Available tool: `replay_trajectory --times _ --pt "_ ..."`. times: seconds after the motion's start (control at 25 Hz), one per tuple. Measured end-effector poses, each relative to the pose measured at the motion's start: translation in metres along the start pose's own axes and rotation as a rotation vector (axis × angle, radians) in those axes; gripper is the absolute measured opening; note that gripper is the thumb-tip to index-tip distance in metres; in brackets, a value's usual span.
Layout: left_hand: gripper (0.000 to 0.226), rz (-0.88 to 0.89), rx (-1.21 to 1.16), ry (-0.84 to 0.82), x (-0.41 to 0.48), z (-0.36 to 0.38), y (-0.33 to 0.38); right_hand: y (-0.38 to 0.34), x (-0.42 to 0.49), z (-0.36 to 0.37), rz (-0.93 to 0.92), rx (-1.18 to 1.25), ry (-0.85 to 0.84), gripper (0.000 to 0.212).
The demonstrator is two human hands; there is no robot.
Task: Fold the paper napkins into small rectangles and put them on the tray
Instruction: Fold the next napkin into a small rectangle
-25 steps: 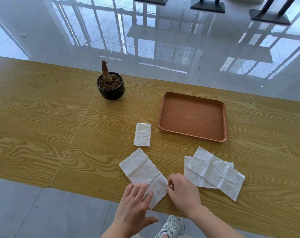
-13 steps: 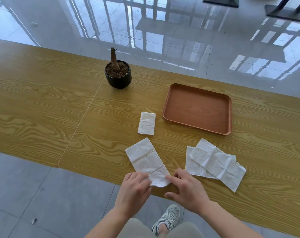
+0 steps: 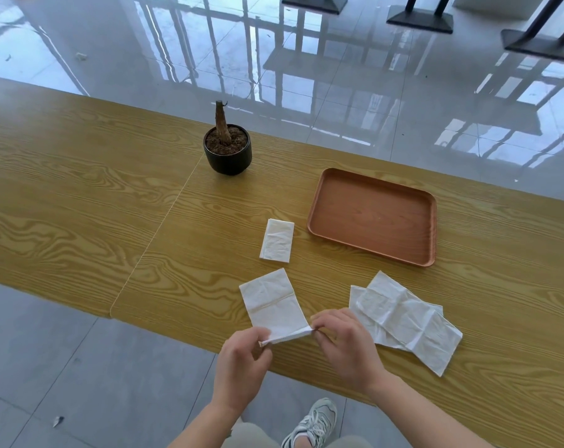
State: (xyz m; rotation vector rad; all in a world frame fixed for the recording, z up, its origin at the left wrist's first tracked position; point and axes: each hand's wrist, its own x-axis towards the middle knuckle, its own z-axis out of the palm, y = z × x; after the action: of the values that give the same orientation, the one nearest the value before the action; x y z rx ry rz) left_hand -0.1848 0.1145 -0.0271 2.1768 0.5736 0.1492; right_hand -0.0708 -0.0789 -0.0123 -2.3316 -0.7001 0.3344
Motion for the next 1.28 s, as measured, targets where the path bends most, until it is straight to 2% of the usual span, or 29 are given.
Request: replay_trajectory --times 0.08,0.24,0.48,0.64,0.76,0.84,1.0,1.04,1.16,1.28 --pt "0.018 -0.076 -0.078 0.023 0.006 -0.002 0.003 -0.007 0.017 0.001 0.028 0.03 -0.003 0.009" --pt "0.022 -0.204 -0.152 0.068 0.019 -0.004 0.002 -0.017 0.047 0.01 0.036 0.025 -0.011 0.006" --pt "0.028 -0.354 -0.015 0.048 0.036 -0.006 0.003 -0.016 0.071 0.025 0.108 -0.028 -0.085 0.006" --pt "0.02 -0.387 0.051 0.017 0.046 -0.007 0.005 -0.013 0.075 0.031 0.137 -0.059 -0.089 0.007" --pt "0.01 -0.373 0.061 0.083 0.046 -0.008 0.003 -0.013 0.075 0.031 0.13 -0.069 -0.077 0.005" --pt "0.016 -0.267 0.141 0.144 0.042 -0.009 -0.002 -0.013 0.072 0.03 0.099 -0.071 -0.042 0.018" --pt "0.021 0.306 0.458 0.025 0.032 -0.009 -0.022 -0.013 0.055 0.026 -0.079 -0.194 -0.095 0.016" --pt "0.021 0.391 0.535 -0.009 0.033 -0.011 -0.026 -0.013 0.051 0.026 -0.107 -0.225 -0.122 0.016" --pt "0.025 0.403 0.622 -0.058 0.033 -0.011 -0.031 -0.011 0.044 0.027 -0.141 -0.275 -0.162 0.015" --pt "0.022 0.319 0.538 -0.047 0.036 -0.011 -0.026 -0.01 0.045 0.027 -0.098 -0.234 -0.157 0.013"
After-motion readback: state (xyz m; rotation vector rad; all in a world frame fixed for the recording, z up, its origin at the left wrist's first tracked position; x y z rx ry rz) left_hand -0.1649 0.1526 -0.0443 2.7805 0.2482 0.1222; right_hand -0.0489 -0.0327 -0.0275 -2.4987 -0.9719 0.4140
